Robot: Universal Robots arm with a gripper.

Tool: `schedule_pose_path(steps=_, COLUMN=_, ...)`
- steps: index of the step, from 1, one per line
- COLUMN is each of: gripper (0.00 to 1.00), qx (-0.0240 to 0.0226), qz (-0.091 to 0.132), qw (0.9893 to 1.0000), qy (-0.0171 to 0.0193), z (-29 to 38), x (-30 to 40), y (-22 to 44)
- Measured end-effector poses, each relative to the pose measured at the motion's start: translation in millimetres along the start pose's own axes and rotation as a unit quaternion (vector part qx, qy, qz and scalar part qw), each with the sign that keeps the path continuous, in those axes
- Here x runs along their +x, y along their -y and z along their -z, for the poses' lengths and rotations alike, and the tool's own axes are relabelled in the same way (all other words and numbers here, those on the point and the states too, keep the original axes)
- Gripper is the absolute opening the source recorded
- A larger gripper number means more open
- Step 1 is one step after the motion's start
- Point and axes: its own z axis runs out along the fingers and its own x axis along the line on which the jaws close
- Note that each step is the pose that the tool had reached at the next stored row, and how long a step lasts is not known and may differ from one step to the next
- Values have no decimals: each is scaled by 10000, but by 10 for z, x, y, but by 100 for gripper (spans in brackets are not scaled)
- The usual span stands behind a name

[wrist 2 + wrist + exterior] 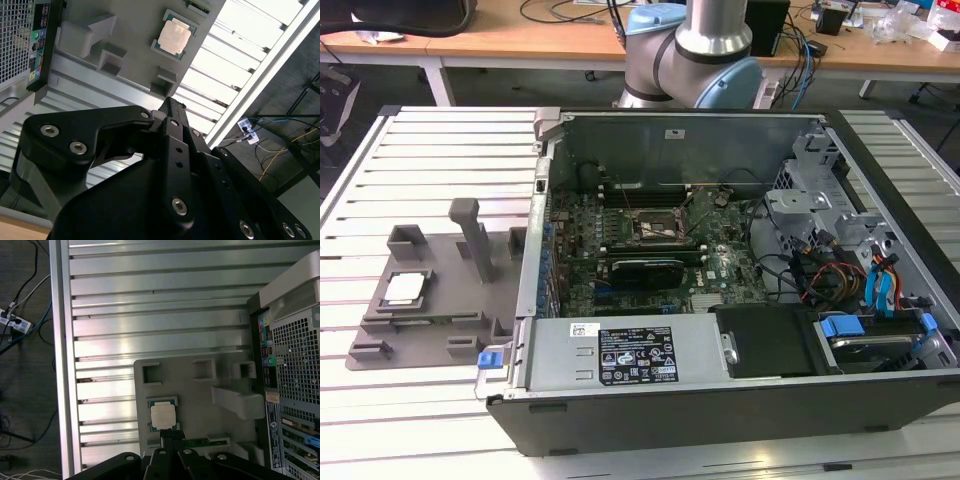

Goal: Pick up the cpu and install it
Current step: 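Reach for the cpu, then pick up the cpu and move it towards the insertion slot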

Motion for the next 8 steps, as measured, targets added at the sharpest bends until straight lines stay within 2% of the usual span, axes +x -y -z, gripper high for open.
schedule_pose_path(steps=8, gripper=11, qx=0, qz=0, qw=10000, qy=0, z=0, x=2, y=0)
